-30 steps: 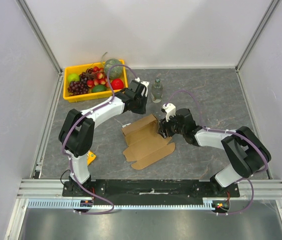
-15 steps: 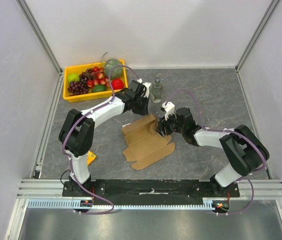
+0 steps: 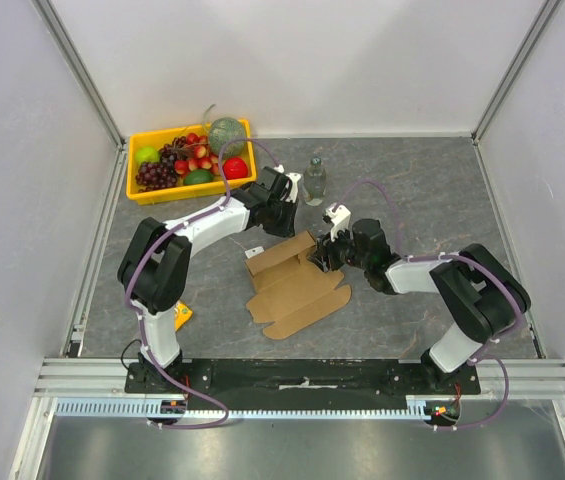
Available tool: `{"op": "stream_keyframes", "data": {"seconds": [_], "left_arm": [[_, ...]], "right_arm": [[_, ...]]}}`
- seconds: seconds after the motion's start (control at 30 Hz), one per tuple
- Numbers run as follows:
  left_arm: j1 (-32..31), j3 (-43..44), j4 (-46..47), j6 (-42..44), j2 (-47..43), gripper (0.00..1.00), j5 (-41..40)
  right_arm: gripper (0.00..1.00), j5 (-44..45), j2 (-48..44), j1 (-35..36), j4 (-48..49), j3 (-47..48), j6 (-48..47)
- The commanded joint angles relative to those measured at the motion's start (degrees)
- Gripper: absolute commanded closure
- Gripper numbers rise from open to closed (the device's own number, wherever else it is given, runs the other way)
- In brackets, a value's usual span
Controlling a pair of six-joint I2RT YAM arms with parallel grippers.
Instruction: Fold the paper box
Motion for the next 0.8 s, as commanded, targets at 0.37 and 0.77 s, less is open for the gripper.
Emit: {"op": "stream_keyframes", "data": {"seconds": [0.37, 0.77], "left_arm": [[0.2, -3.5, 3.1, -1.5, -3.6, 0.94, 4.6], [0.1, -7.4, 6.9, -5.2, -4.5, 0.94, 9.9]], "right_arm": [[0.50, 6.1, 2.1, 0.8, 14.0, -2.5, 4.2], [0.54, 7.8, 3.7, 2.0, 15.9, -1.0, 4.6]]}}
